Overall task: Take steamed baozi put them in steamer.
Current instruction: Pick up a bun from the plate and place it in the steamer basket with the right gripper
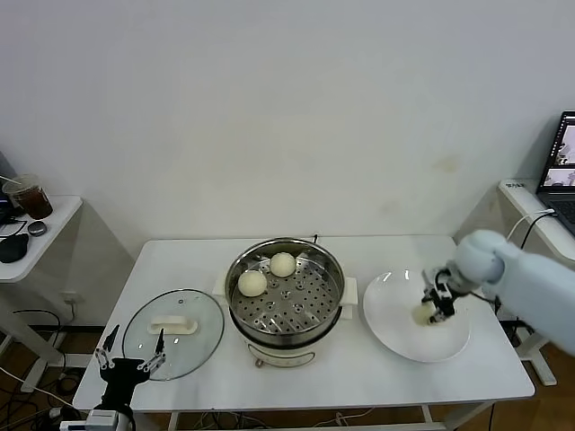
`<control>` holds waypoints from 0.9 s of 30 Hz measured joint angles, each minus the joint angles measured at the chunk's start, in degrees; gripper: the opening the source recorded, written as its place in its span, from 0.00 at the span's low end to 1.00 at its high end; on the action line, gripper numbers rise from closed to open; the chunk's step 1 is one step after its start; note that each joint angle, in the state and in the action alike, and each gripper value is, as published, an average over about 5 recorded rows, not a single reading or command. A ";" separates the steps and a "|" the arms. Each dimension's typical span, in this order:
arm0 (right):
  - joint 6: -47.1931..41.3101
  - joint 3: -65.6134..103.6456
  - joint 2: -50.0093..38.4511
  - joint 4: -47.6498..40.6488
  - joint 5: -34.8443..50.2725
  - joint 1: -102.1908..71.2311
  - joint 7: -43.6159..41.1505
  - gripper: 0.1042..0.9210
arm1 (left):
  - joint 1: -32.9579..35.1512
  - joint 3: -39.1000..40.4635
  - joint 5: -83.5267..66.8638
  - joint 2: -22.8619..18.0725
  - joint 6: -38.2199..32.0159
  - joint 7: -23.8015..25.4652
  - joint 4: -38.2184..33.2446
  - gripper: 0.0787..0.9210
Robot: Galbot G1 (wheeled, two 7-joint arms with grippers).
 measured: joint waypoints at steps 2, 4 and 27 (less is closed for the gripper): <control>0.51 -1.25 0.77 0.02 2.09 3.97 -0.73 0.43 | -0.08 0.07 -0.06 0.09 0.02 0.03 -0.17 0.88; 1.29 -2.83 1.99 0.18 4.55 8.28 -1.17 0.43 | -0.12 0.13 -0.11 0.13 0.04 0.06 -0.33 0.88; 20.66 -23.04 27.61 5.22 12.10 27.38 4.02 0.45 | 0.41 -1.85 -0.77 -0.90 -0.07 -0.04 -0.76 0.88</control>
